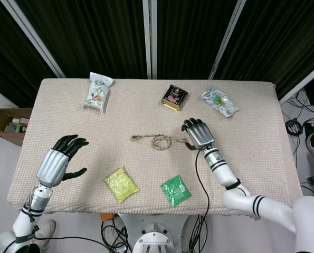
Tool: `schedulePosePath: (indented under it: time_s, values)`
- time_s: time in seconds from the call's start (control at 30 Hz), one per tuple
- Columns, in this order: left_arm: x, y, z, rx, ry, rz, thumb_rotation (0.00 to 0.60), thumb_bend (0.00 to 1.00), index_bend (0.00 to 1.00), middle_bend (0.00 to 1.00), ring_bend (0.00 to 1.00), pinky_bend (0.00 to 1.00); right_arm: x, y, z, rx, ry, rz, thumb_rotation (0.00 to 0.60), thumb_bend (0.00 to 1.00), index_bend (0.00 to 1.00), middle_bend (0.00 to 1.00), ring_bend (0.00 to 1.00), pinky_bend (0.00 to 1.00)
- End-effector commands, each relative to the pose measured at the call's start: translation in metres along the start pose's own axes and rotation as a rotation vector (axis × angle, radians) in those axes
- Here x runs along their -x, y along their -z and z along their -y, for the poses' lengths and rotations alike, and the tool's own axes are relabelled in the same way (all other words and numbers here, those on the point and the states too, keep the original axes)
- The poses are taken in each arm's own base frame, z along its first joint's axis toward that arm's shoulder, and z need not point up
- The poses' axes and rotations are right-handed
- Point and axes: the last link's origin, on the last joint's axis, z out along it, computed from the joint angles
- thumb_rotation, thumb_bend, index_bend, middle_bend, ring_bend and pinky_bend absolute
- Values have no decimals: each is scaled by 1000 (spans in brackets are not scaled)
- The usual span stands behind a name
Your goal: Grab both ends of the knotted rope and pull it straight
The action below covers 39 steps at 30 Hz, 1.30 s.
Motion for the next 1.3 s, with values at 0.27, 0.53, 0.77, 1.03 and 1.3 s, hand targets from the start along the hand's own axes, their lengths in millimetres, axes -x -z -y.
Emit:
schedulePosePath:
  time_s: [0.27, 0.53, 0.77, 1.03, 1.3]
  values:
    - [1, 12, 10, -46, 11, 9, 600, 95, 233, 240, 161, 209, 22, -26, 28, 21, -50, 45, 600, 263, 476, 207, 90, 249]
    - [2, 14, 13, -54, 16, 8, 600, 95, 233, 236, 161, 209, 29, -30, 33, 17, -46, 44, 600, 295, 522, 218, 90, 251]
    - [2, 14, 14, -57, 15, 12, 600, 95, 233, 235, 161, 209, 31, -33, 32, 26, -60, 41, 600, 371, 554, 229, 90, 248]
    - [4, 9, 16, -67, 12, 32, 600, 95, 233, 234, 161, 209, 30, -33, 27, 28, -61, 23, 600, 485, 614, 256, 90, 244]
    - [2, -22, 21, -70, 10, 100, 600, 95, 258, 234, 161, 209, 1, -25, 10, 18, 8, -74, 600, 499, 636, 263, 90, 232]
